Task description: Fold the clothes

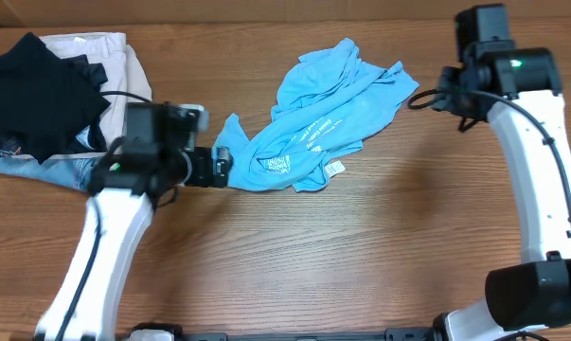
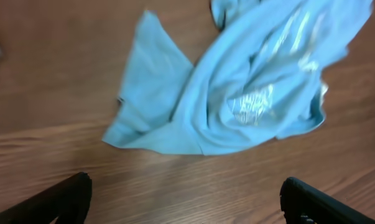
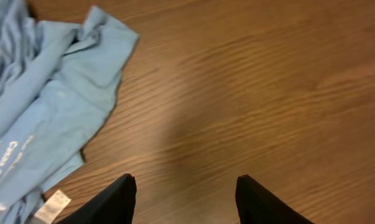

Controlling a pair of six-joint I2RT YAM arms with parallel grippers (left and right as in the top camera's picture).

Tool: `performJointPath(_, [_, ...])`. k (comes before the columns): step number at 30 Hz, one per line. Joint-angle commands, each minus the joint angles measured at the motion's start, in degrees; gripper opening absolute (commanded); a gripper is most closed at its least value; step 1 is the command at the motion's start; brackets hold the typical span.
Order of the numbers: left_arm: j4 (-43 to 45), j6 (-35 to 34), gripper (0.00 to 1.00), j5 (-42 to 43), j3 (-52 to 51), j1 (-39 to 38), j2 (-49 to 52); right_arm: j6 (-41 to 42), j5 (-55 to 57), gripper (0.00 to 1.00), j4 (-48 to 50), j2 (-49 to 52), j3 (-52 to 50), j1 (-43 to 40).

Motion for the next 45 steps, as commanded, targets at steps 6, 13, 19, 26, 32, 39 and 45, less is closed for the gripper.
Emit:
performJointPath(6, [0.26,-0.83,0.91,1.44,1.11,-1.42,15.67,0.94,-1.31,0.56,-1.09,-1.55,0.20,-1.99])
performJointPath(13, [4.92,-0.79,0.90,1.44,1.11,-1.42,22.84,0.96,-1.31,0.56,-0.90,-1.55,0.20,-1.99])
performJointPath(19, [10.97,-0.79,0.59,1.44,1.11,-1.42,24.44,0.96,-1.31,0.56,-0.92,-1.55,0.20,-1.99])
performJointPath(26, [10.82,-2.47,0.04,3.69,3.02,-1.40,23.15,0.96,-1.31,0.56,-1.09,-1.55,0.20,-1.99])
performJointPath(32, [1.18,-2.45,0.04,3.96,16.13,-1.40,13.99,0.94,-1.31,0.56,-0.87,-1.55,0.20,-1.99])
performJointPath(39, [-4.13,-2.49,0.04,1.51,34.29,-1.42,3.96,-6.10,-10.78,0.56,0.31,-1.55,0.17,-1.97])
performJointPath(45, [-7.41,-2.45,0.04,0.83,40.15,-1.42,0.04,-15.82,-24.11,0.63,2.89,-1.18,0.17,-0.96])
